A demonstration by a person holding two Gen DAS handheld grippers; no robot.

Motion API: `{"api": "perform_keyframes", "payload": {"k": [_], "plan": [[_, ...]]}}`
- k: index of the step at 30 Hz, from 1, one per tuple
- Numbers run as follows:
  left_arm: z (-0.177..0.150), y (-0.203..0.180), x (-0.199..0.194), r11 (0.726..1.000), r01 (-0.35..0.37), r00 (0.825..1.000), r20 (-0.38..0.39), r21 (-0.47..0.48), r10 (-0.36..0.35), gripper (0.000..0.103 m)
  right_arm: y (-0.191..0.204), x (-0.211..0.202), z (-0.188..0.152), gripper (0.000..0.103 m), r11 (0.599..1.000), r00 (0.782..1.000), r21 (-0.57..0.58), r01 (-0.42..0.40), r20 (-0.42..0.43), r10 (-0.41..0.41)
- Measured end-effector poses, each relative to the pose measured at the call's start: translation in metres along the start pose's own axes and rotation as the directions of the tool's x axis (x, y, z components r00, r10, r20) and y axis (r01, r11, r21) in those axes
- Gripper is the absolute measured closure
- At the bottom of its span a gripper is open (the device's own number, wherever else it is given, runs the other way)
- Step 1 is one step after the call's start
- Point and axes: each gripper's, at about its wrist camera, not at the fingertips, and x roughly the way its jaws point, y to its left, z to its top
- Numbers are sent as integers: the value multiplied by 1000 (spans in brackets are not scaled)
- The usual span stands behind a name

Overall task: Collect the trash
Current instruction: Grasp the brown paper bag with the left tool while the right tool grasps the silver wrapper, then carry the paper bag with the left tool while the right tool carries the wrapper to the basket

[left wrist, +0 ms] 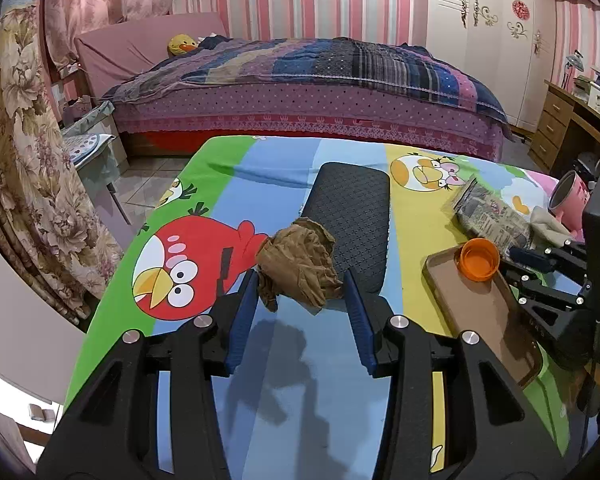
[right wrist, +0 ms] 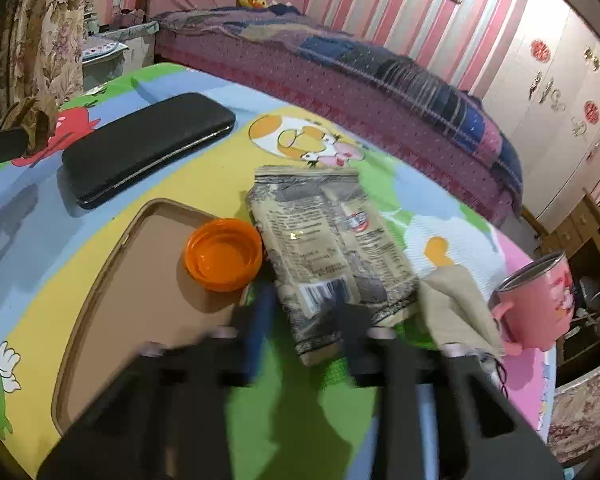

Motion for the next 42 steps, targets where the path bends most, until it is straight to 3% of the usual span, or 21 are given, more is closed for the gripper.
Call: {"api": "perform_keyframes", "payload": {"k": [2, 8, 14, 18, 24, 25, 27, 30, 34, 36, 37, 38, 39, 41, 42], "plan": [[0, 0, 0, 1000, 3, 1000, -1, -3, -3, 62, -4, -5, -3, 97, 1000, 1000, 24, -7, 5, 7], [0, -4, -3, 998, 59, 998, 4, 2, -59, 68, -25, -58, -17, 98, 989, 993, 128, -71, 104, 58], [-2, 13, 3, 998, 50, 999, -14, -42, -51, 68, -63, -126, -48, 98, 952, 979, 272, -136, 181, 88], [-4, 30, 8, 996, 32, 998, -42, -89, -36, 67, -78, -146, -73, 98, 942, 985, 325, -84, 171, 29], [-10, 50, 15, 989, -19, 996, -88, -150, 5, 42, -96, -144, -109, 98, 918, 990, 394, -37, 143, -22], [-12, 51, 17, 988, -20, 995, -97, -156, 5, 32, -99, -145, -112, 98, 915, 989, 403, -37, 148, -25], [-16, 51, 19, 988, -54, 993, -108, -146, 38, 24, -106, -146, -118, 98, 904, 986, 425, -46, 165, -28], [-20, 45, 26, 992, -74, 991, -122, -105, 61, 22, -109, -145, -120, 95, 894, 982, 443, -70, 189, -16], [-19, 32, 34, 995, -64, 992, -109, -76, 56, 22, -106, -141, -120, 93, 900, 984, 430, -70, 179, -9], [-19, 27, 37, 995, -75, 993, -102, -66, 68, 22, -105, -137, -121, 77, 899, 986, 433, -69, 166, -4], [-18, 24, 40, 995, -83, 993, -94, -62, 77, 23, -105, -137, -122, 62, 898, 986, 435, -68, 164, -5], [-18, 22, 41, 995, -84, 993, -92, -62, 79, 27, -104, -136, -123, 55, 898, 986, 436, -65, 164, -8], [-18, 20, 44, 995, -81, 993, -92, -60, 75, 32, -103, -134, -122, 55, 899, 987, 432, -62, 160, -9], [-19, 16, 50, 997, -53, 993, -113, -51, 47, 56, -102, -132, -122, 55, 901, 987, 431, -59, 159, -11], [-19, 15, 52, 998, -42, 992, -118, -46, 36, 57, -102, -132, -122, 55, 899, 987, 434, -59, 162, -14]]}}
